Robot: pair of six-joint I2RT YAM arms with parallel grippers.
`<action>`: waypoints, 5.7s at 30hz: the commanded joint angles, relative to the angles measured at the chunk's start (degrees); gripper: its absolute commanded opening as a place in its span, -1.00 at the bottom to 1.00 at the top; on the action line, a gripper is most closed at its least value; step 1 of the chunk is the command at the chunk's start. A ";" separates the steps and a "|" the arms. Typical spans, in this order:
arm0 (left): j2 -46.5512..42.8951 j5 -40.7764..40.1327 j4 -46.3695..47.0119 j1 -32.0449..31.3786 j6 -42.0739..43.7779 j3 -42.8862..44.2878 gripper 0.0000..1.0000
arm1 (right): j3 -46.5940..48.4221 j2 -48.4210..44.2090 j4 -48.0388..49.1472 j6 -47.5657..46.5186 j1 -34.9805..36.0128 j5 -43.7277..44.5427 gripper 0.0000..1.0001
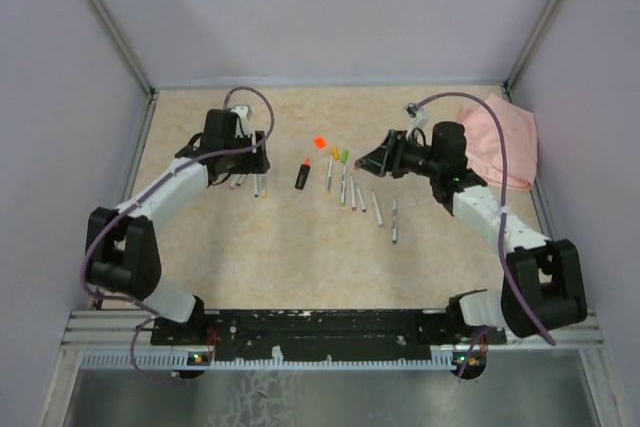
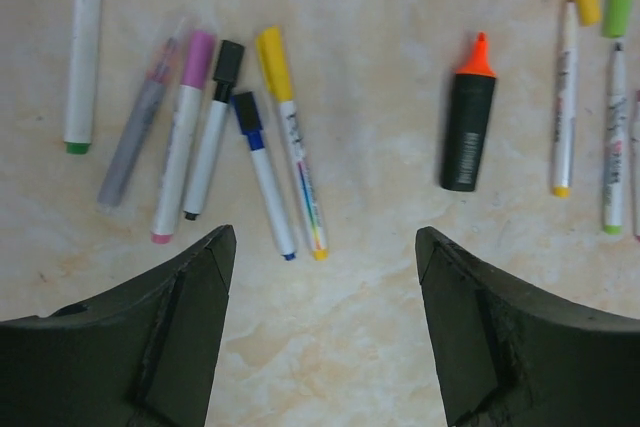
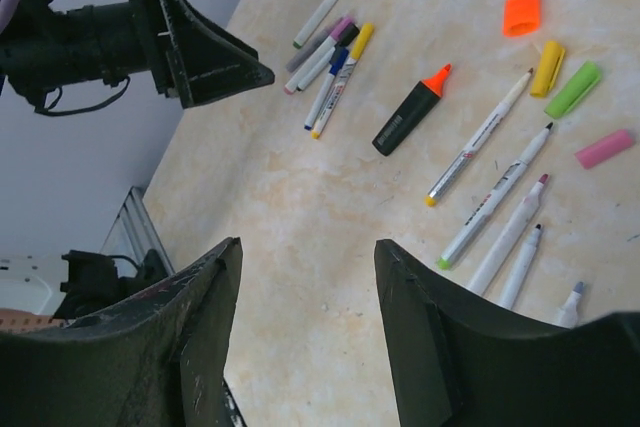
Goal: Open the pen caps
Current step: Pick up the pen from the center of the board.
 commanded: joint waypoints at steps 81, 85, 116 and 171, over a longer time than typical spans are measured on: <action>18.73 -4.47 -14.47 16.53 11.64 19.21 -1.00 | 3.27 4.11 7.71 6.90 0.76 -10.44 0.14; 11.49 0.45 -14.31 16.48 8.38 13.66 -1.00 | 0.97 4.70 14.09 10.86 1.09 -11.32 0.15; -35.51 24.51 -12.75 16.44 -12.61 -14.09 -1.00 | 9.74 19.75 24.85 19.68 13.11 -12.97 0.15; -45.19 31.91 21.77 13.76 -30.42 -30.78 -1.00 | 27.03 31.65 14.26 7.20 37.97 7.57 0.17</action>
